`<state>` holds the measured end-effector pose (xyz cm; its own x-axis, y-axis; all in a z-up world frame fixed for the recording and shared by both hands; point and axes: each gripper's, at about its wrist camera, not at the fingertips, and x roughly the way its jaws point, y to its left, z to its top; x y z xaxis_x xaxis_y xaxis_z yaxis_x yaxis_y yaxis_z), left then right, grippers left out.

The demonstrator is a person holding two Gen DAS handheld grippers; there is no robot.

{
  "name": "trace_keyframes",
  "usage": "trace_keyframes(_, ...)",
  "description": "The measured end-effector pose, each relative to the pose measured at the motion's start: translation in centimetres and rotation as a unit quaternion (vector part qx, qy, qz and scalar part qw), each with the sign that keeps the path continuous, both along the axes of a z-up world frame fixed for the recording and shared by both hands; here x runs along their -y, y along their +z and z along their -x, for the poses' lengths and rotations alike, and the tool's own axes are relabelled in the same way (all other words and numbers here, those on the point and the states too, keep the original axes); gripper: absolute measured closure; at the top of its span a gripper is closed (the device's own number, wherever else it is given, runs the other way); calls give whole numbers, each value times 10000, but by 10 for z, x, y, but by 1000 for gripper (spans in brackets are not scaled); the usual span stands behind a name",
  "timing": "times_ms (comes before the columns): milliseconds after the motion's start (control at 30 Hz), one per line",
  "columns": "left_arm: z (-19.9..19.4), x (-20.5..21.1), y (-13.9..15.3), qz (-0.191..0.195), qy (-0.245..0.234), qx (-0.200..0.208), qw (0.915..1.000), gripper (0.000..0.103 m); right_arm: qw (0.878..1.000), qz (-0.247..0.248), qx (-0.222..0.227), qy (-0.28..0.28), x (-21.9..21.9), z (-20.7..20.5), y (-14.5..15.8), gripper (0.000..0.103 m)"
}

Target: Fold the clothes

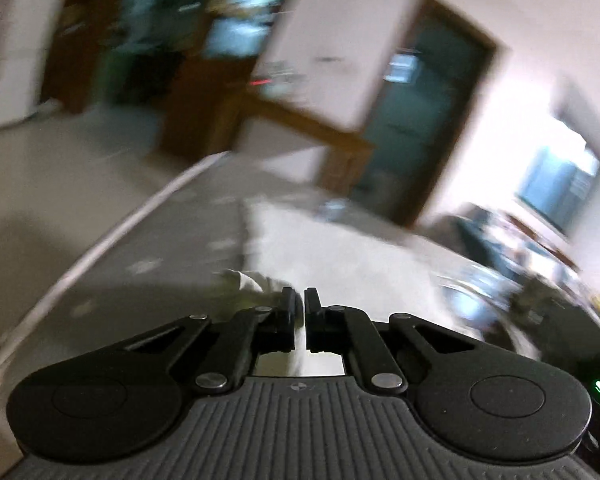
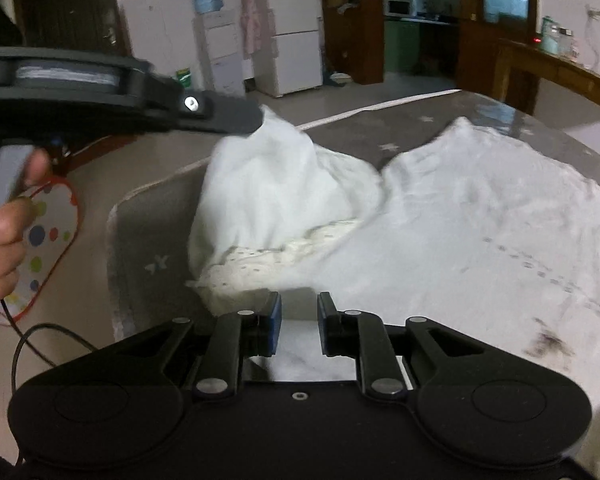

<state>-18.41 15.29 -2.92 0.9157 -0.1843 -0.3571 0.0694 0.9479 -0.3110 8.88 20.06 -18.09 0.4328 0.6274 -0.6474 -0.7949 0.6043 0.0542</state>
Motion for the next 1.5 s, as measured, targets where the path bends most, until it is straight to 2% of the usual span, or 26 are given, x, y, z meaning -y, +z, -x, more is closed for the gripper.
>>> trace_keyframes(67, -7, 21, -3, -104, -571, 79, 9983, 98, 9998, -12, 55, -192, 15, -3, 6, 82)
trace_keyframes(133, -16, 38, -13, -147, -1095, -47, 9939, 98, 9990, 29, 159, -408, 31, -5, 12, 81)
trace_keyframes(200, -25, 49, -25, -194, -1343, -233, 9905, 98, 9970, 27, 235, -737, 52, -12, 20, 81)
trace_keyframes(233, -30, 57, -35, -255, -1490, -469, 9874, 98, 9961, 9, 248, -847, 60, -15, 22, 81)
trace_keyframes(300, -27, 57, -42, -327, -1416, -533, 9879, 98, 9950, -9, 277, -959, 68, -18, 25, 81)
trace_keyframes(400, -14, 38, -42, -397, -954, -590, 9929, 97, 9940, -71, 245, -1063, 78, -23, 25, 80)
trace_keyframes(467, -2, 16, -39, -466, -312, -583, 9967, 97, 9944, -95, 193, -1039, 77, -24, 22, 78)
trace_keyframes(533, 3, -3, -38, -458, 242, -621, 9967, 95, 9953, -99, 148, -954, 71, -23, 18, 78)
trace_keyframes(600, 4, -19, -38, -409, 768, -694, 9938, 90, 9966, -135, 60, -813, 63, -21, 14, 78)
trace_keyframes(633, 6, -30, -40, -376, 1190, -773, 9892, 83, 9973, -151, 34, -718, 58, -19, 12, 78)
trace_keyframes(667, 4, -39, -40, -296, 1434, -860, 9855, 72, 9977, -161, 30, -656, 54, -17, 11, 78)
trace_keyframes(733, 1, -50, -44, -159, 1689, -1017, 9802, 68, 9988, -149, 15, -472, 44, -12, 8, 77)
trace_keyframes(867, -11, -57, -47, 72, 1598, -1217, 9796, 67, 9997, -83, 16, -231, 28, -4, 4, 77)
trace_keyframes(967, -24, -55, -58, 73, 1667, -1559, 9736, 70, 9999, -70, 45, -128, 23, 0, 5, 76)
trace_keyframes(1067, -17, -58, -59, 331, 1848, -1520, 9704, 73, 9999, -61, 76, -82, 22, 2, 7, 76)
trace_keyframes(1200, -12, -65, -62, 329, 2018, -1420, 9685, 72, 9999, -47, 84, -83, 22, 0, 8, 76)
trace_keyframes(1333, -12, -65, -63, 387, 2174, -1503, 9637, 67, 9999, -85, 21, -107, 23, -3, 7, 76)
trace_keyframes(1400, -14, -66, -63, 440, 2150, -1461, 9646, 67, 9999, -73, 37, -118, 23, -3, 6, 76)
trace_keyframes(1433, -17, -65, -63, 444, 2095, -1454, 9659, 71, 9999, -74, 36, -113, 22, -4, 6, 76)
trace_keyframes(1467, -20, -66, -63, 498, 2019, -1488, 9668, 93, 9999, -76, 31, -105, 21, -4, 6, 76)
trace_keyframes(1500, -23, -68, -64, 692, 1966, -1481, 9668, 96, 9999, -79, 26, -96, 20, -4, 6, 76)
